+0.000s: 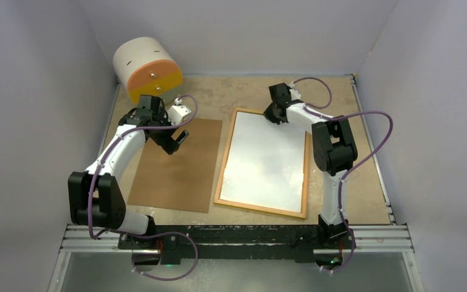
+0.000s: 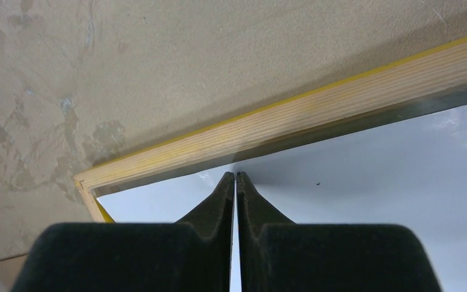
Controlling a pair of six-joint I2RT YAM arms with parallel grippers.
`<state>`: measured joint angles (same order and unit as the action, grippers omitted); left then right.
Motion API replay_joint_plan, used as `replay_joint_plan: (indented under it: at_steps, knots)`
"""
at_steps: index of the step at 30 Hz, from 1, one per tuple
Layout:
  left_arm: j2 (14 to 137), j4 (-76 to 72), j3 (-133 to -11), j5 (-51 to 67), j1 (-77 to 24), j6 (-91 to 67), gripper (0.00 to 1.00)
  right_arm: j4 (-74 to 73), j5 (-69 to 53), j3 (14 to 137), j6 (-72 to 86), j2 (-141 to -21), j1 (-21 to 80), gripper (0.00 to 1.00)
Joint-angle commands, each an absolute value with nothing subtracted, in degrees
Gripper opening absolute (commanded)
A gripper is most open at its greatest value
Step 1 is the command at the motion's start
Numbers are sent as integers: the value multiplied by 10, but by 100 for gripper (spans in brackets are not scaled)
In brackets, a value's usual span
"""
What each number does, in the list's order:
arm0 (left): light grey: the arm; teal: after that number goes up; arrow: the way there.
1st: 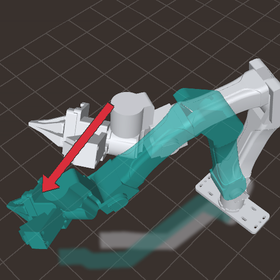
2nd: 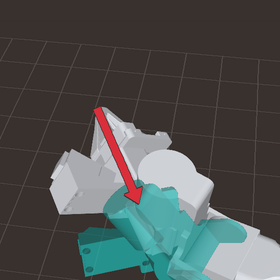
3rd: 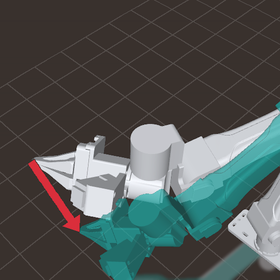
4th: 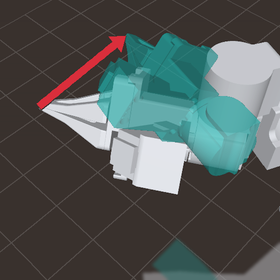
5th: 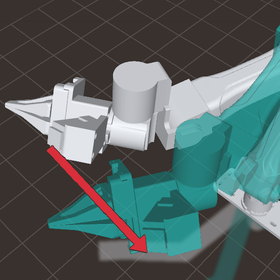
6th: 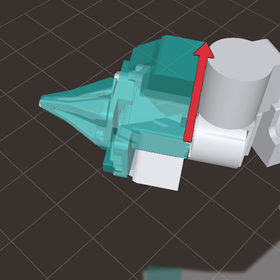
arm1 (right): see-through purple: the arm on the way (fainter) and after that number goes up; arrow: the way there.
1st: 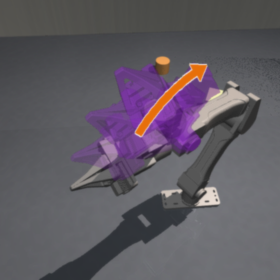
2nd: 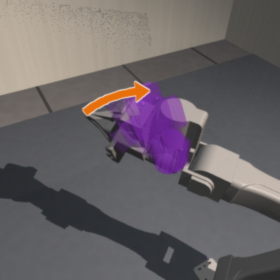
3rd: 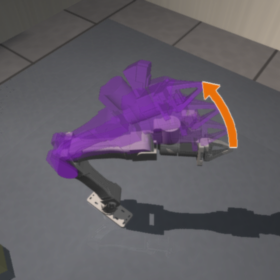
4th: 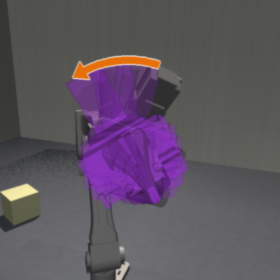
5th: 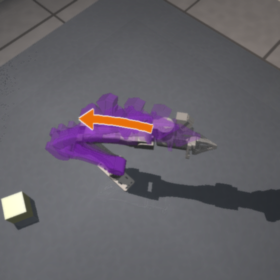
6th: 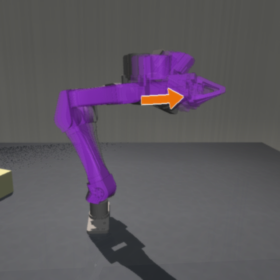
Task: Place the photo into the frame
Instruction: Adjust the photo frame at the center of the board.
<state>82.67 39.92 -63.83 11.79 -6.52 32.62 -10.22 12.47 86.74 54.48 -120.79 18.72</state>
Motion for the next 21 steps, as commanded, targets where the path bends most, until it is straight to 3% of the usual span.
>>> replay_joint_plan:
  at_steps: [1,21]
  knots:
    - [818,389,-630,129,-67,331,100,-121,136,847,540,-1226,184,6]
    - [818,388,-628,134,-67,338,100,-151,152,840,528,-1265,173,7]
